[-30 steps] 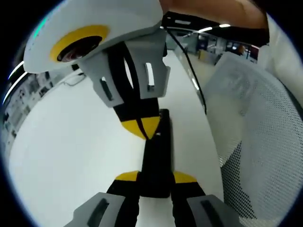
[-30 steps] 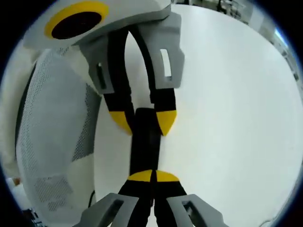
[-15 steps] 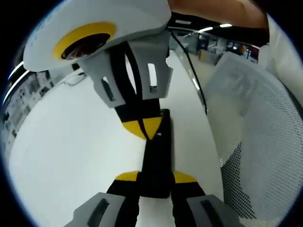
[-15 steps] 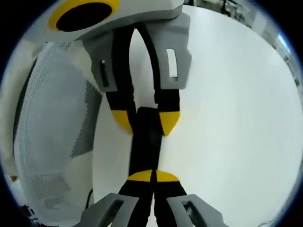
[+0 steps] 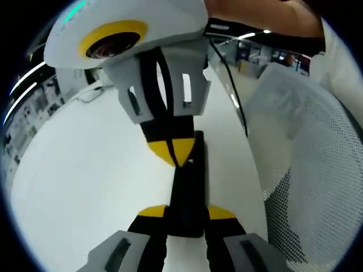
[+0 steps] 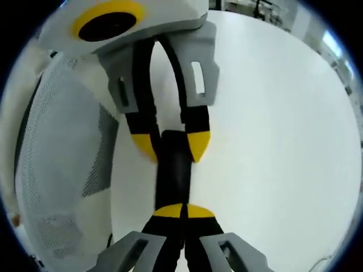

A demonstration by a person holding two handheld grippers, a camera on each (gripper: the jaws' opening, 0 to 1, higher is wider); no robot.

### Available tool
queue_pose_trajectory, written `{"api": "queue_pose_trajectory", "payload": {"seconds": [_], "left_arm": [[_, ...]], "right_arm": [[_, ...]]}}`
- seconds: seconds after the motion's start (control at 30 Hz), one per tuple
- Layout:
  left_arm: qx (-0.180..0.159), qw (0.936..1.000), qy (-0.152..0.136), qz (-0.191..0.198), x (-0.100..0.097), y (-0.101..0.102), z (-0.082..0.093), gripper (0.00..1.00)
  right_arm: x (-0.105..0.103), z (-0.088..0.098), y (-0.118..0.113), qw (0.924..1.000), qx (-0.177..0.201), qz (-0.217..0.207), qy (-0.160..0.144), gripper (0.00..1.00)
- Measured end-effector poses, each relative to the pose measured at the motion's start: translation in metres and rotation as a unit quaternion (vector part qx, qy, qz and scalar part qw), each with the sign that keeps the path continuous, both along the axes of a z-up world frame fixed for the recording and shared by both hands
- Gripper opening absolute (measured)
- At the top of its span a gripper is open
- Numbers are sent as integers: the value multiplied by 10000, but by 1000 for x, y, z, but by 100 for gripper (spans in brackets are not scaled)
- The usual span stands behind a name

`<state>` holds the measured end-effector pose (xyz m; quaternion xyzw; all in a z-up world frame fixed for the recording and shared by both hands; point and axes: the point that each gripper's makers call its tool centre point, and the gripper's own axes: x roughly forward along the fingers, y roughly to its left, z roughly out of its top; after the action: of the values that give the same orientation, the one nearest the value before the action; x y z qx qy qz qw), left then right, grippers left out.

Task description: Press the specified remote control buttons in sequence, fully releasing each button before pressing the next.

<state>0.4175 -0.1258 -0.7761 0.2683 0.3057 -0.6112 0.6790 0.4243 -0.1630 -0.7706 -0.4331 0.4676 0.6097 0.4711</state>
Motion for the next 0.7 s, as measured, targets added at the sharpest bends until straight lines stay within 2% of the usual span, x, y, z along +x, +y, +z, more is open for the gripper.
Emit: {"api": "queue_pose_trajectory", "payload": {"seconds": [0.2, 0.7], "left_arm": [[-2, 10000, 2, 7, 0, -1, 0, 24], [-2, 10000, 3, 13, 0, 0, 0, 24]], "right_arm": [[2, 12, 4, 9998, 199, -78, -58, 0], [4, 39, 2, 9991, 270, 52, -335, 0]]}}
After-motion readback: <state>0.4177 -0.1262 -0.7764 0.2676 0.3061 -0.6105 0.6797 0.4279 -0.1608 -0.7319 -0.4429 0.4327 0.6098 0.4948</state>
